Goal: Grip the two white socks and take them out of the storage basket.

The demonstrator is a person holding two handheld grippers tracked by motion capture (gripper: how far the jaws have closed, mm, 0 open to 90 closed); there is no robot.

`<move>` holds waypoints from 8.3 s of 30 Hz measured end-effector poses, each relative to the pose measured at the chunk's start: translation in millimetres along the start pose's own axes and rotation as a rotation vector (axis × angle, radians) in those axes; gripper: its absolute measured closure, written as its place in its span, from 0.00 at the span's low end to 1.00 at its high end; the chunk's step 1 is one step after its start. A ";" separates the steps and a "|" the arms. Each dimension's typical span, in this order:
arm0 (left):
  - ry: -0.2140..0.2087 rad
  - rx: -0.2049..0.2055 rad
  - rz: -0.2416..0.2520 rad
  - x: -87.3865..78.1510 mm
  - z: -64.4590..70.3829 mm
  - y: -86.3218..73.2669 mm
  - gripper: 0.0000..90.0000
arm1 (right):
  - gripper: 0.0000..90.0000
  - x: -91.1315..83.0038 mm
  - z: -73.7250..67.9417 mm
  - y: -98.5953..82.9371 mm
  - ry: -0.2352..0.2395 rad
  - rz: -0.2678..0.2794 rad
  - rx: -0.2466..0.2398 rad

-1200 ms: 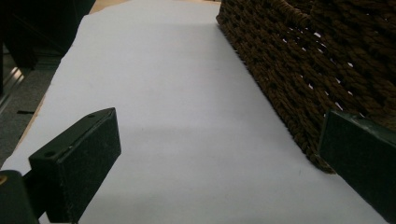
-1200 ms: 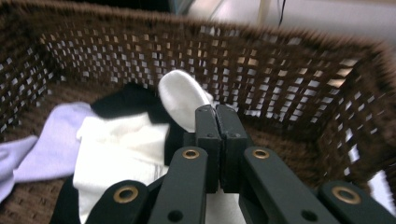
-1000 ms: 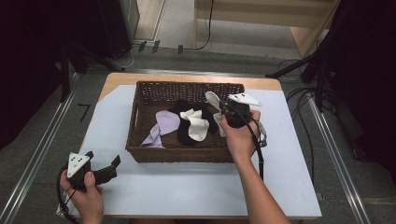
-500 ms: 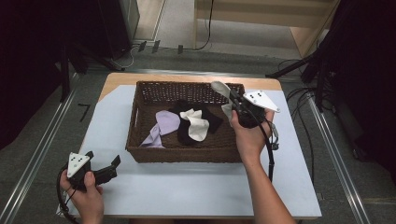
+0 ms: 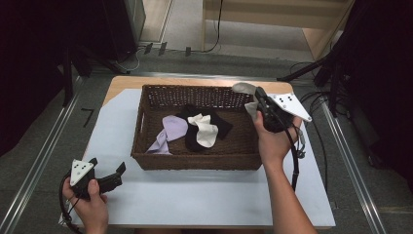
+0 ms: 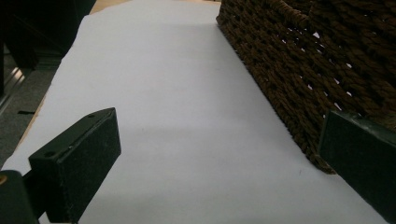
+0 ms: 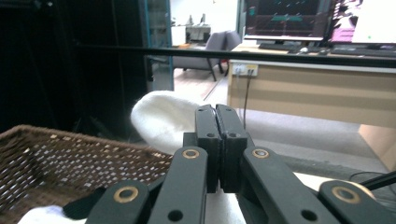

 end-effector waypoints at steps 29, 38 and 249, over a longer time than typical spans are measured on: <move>0.002 0.004 0.004 -0.4 0.4 0.0 0.00 | 0.98 -34.0 119.8 -79.3 -0.260 -0.155 0.057; 0.002 0.004 0.004 -0.5 0.4 0.0 0.00 | 0.59 -35.3 111.4 -68.6 -0.257 -0.122 0.064; 0.005 0.013 0.022 -1.6 1.8 0.4 0.00 | 0.00 -186.8 184.1 -162.0 -0.157 -0.264 0.131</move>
Point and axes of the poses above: each handheld gripper's, and its own axes: x roughly forward along the jaws, y roughly out of its top, z roughly to its right, the point moved 6 cm from there along x, roughly forward along the jaws, and after that the axes turned 4 degrees about x, right-handed, at the moved point
